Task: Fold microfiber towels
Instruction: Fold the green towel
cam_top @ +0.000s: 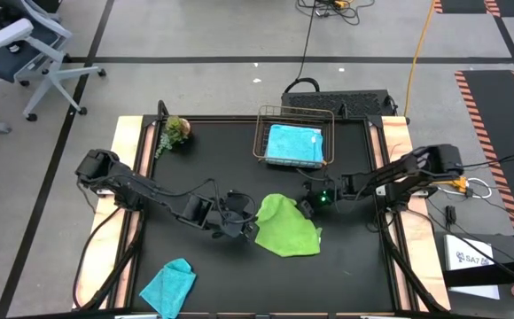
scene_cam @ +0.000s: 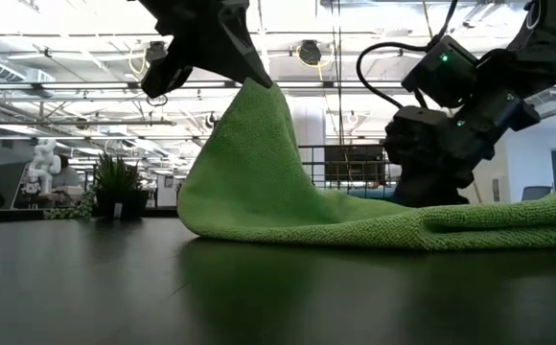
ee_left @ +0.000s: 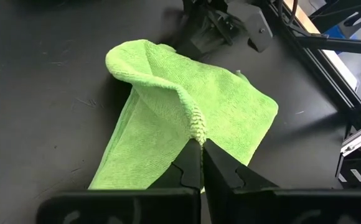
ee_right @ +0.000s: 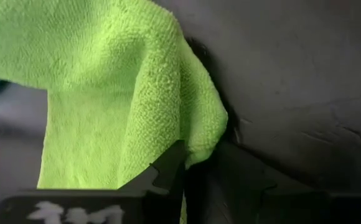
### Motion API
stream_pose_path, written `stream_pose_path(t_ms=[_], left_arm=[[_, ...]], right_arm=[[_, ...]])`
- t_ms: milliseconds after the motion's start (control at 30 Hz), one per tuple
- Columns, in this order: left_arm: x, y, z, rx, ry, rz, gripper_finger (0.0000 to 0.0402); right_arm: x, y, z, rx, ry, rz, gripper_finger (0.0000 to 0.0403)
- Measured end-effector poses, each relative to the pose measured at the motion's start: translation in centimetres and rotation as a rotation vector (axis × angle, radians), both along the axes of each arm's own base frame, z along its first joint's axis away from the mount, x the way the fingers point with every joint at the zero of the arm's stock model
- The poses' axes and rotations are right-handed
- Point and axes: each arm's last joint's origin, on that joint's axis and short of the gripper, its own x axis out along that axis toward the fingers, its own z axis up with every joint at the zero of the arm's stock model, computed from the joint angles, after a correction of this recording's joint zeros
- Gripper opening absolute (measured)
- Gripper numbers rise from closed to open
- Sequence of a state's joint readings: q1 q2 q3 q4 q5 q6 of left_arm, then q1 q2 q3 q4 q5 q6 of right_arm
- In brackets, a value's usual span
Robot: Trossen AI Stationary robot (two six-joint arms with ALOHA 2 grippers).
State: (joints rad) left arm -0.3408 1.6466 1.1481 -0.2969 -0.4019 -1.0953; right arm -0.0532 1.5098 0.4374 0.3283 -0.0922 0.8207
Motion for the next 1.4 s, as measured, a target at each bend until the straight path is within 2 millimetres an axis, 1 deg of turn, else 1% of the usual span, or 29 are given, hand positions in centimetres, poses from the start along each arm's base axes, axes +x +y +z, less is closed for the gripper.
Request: stream_pose_path(t_ms=[100,200,233,333,400,500,633,767,867,1000,1067,1167,1233,1300,1400], left_arm=[[0.0,0.0,0.0,-0.001,0.0,0.001,0.001],[0.0,0.0,0.0,-0.004,-0.001,0.004,0.0013],[0.0,0.0,0.0,-0.005,-0.001,0.004,0.001],[0.0,0.0,0.0,-0.005,-0.001,0.004,0.0004],[0.0,0.0,0.0,-0.005,-0.002,0.004,0.0007],[0.0,0.0,0.0,0.002,0.002,0.0,0.0007],[-0.1,0.1,-0.1,0.034,0.02,-0.015,0.0005],[-0.1,0.1,-0.1,0.049,0.027,-0.025,0.0003],[-0.1,0.2,-0.1,0.055,0.026,-0.027,0.0004],[-0.3,0.1,0.4,0.056,0.011,-0.037,0.0003],[-0.5,0.0,1.3,0.053,-0.016,-0.047,0.0003],[-1.2,-0.3,3.2,0.088,-0.061,-0.07,0.0002],[-1.8,-0.2,5.0,0.131,-0.118,-0.061,0.0002],[-2.8,0.3,7.0,0.188,-0.158,-0.03,0.0002],[-3.9,0.9,10.2,0.221,-0.262,0.011,0.0001]], right_arm=[[0.0,-0.1,-0.2,-0.034,0.006,-0.025,0.0068],[0.0,-0.2,-0.2,-0.081,0.003,-0.005,0.0019],[0.1,-0.2,-0.1,-0.094,-0.005,0.005,0.001],[0.2,-0.2,0.2,-0.102,-0.029,-0.002,0.0004],[0.2,-0.1,0.9,-0.111,-0.057,-0.009,0.0003],[0.9,0.4,3.2,-0.12,-0.165,0.004,0.0002],[0.6,1.2,6.7,-0.145,-0.273,0.047,0.0001],[-0.3,1.9,10.2,-0.16,-0.374,0.072,0.0001],[-1.4,2.6,12.1,-0.157,-0.418,0.088,0.0001],[-2.8,4.1,14.1,-0.085,-0.53,0.138,0.0001],[-3.6,4.9,14.8,-0.044,-0.569,0.17,0.0001],[-4.4,6.1,15.7,0.011,-0.63,0.214,0.0001],[-4.7,6.8,16.2,0.025,-0.665,0.222,0.0],[-4.8,7.2,16.8,0.035,-0.726,0.227,0.0],[-4.9,7.7,18.3,0.08,-0.89,0.261,0.0]])
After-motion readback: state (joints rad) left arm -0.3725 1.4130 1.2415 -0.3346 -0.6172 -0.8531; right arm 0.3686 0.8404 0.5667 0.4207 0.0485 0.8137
